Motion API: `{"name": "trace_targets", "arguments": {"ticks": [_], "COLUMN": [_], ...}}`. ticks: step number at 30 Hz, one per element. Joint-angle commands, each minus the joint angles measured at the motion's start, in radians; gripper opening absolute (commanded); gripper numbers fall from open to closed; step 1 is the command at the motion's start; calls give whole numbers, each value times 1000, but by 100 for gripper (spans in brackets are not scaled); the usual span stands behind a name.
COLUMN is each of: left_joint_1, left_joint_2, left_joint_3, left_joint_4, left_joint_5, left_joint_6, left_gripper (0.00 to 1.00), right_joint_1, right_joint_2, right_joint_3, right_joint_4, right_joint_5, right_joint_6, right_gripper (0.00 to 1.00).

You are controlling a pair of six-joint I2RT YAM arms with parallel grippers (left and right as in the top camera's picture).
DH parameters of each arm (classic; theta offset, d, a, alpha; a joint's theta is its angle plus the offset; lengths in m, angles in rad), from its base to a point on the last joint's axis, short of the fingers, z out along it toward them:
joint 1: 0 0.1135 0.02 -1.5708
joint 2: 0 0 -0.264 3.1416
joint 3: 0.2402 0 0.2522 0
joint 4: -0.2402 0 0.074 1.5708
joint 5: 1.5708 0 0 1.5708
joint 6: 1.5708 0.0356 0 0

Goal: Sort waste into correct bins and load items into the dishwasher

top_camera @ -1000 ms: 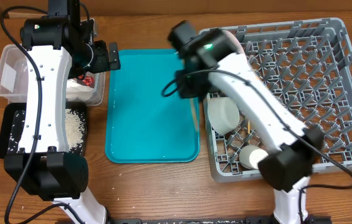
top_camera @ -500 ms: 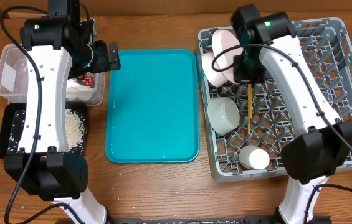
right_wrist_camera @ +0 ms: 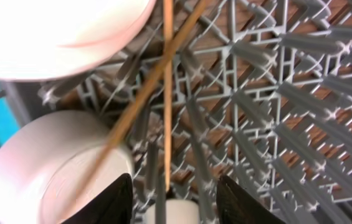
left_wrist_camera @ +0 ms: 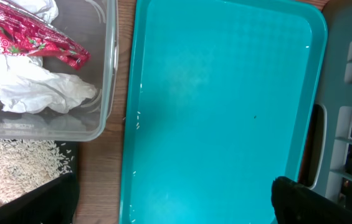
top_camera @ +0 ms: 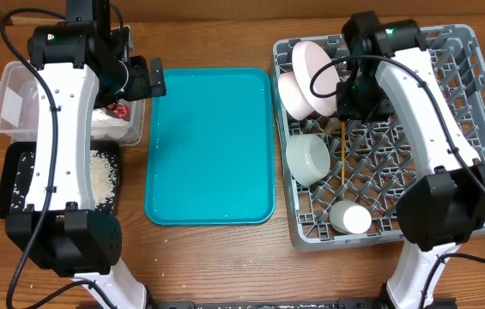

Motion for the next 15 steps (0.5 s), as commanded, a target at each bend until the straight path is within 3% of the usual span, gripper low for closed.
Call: {"name": "trace_targets", "arguments": {"ticks": [1, 8, 9, 10, 15], "left_joint_1": [-7, -10, -10, -10, -10], "left_joint_2": [-1, -1, -1, -1, -1], "left_joint_3": [19, 19, 19, 19, 19], "left_joint_4": [1, 1, 1, 1, 1], "left_joint_5": [1, 1, 1, 1, 1], "left_joint_6": [5, 5, 5, 5, 5], "left_gripper": [100, 100, 100, 100, 100], "right_joint_1": [3, 3, 3, 3, 3], "right_joint_2": [-137, -384, -427, -464, -627], "right_joint_3": [87, 129, 129, 129, 129], "right_joint_4": [-32, -79, -77, -78, -77], "right_joint_5": [-84, -184, -207, -221, -278], "right_joint_6": [-33, -32, -31, -29, -26], "right_gripper": [45, 45, 59, 100, 100]}}
